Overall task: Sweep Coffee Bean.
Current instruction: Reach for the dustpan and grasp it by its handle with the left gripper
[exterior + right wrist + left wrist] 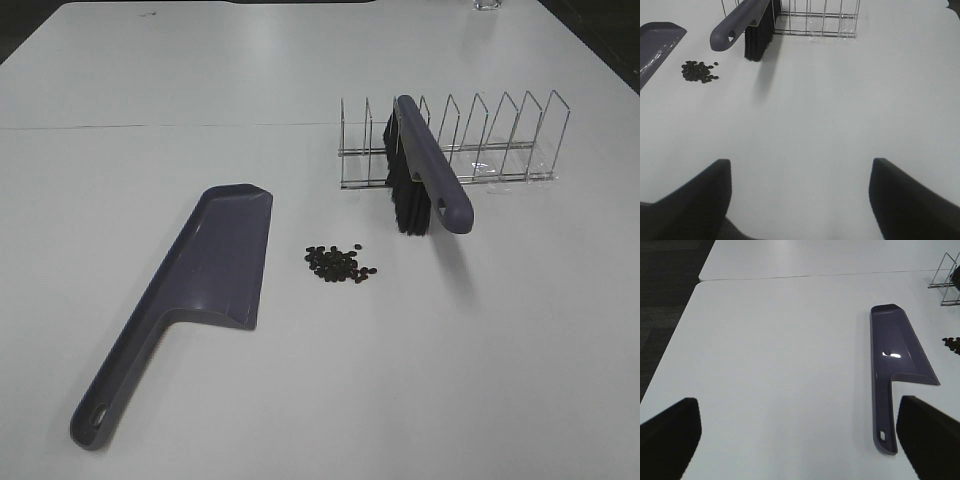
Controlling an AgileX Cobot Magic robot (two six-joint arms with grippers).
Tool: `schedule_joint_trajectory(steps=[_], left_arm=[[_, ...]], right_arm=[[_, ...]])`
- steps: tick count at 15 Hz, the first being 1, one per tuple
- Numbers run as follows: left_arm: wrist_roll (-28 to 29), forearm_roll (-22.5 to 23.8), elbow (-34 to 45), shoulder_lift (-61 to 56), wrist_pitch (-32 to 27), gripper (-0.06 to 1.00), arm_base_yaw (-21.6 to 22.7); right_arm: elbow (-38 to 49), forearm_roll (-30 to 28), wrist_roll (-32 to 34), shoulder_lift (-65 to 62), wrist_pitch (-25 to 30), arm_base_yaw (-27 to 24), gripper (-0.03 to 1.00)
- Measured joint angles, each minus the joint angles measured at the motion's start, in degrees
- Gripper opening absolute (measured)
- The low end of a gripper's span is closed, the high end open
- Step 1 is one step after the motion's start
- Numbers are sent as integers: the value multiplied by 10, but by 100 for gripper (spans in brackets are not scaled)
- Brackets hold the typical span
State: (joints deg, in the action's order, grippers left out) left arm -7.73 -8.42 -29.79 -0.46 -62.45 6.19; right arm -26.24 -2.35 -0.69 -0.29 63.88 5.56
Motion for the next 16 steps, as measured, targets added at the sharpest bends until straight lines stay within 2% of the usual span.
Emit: schedule_joint_trajectory(steps=[16], left_arm=[[0,0,0,0,0,99,0]], right_arm=[[0,0,0,0,0,0,68]])
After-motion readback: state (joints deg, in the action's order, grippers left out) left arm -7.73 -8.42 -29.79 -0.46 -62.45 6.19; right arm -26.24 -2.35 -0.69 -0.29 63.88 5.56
